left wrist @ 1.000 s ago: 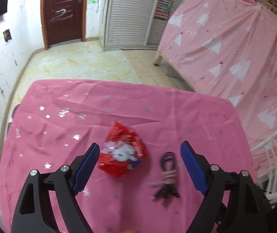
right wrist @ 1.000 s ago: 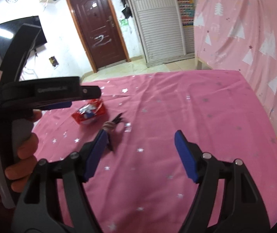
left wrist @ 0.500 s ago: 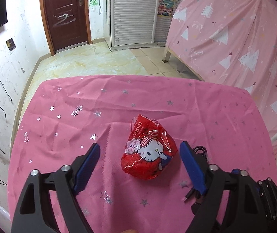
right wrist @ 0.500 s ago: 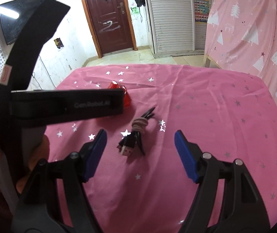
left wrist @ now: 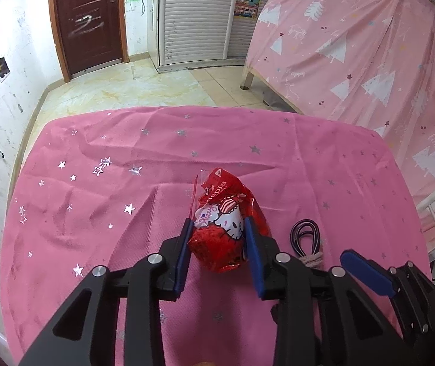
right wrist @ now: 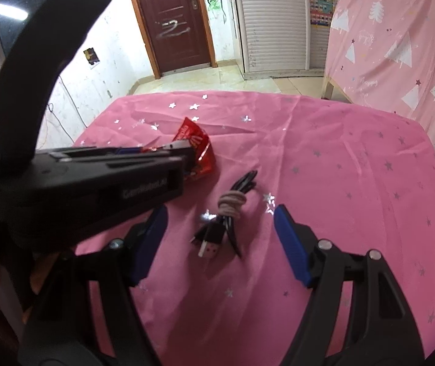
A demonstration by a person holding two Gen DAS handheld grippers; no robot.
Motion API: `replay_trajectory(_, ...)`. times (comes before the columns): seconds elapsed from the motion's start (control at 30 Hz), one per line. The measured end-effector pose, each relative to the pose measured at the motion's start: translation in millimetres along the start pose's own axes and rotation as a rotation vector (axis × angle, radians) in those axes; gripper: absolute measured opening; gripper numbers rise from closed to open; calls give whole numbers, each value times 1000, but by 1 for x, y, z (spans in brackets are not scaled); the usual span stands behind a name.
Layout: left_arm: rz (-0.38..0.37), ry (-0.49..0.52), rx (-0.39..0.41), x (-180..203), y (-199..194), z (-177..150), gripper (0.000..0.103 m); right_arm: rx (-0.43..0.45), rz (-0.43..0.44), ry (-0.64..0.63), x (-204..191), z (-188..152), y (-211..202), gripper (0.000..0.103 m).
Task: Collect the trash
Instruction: 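Grasp the red Hello Kitty wrapper with the left tool while the right tool grasps the black cable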
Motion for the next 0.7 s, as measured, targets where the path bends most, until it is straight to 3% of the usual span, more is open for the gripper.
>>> replay_trajectory(0.1,-5,-1,-1,-1,1,2,27,-18,-13,-1,-1,2,5,64)
replay_trajectory(0.13,-6,-2,-1,-2,1,2,27,-22,-16,-3,-2,1,6,55)
replay_trajectory(0.33,-6,2,0,-6,1,2,27,-53,-27,6,-1,2,12,23)
replay_trajectory(0.7,18,11,12,7,-4,0,27,-12,7,49,8,-4,-1,17)
Point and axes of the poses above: each gripper's, at about its wrist camera, not at the fingertips, and y roughly the way its jaws point, x to its right, z to its top, the point moved 1 cm from there along y, roughly the way its jaws point
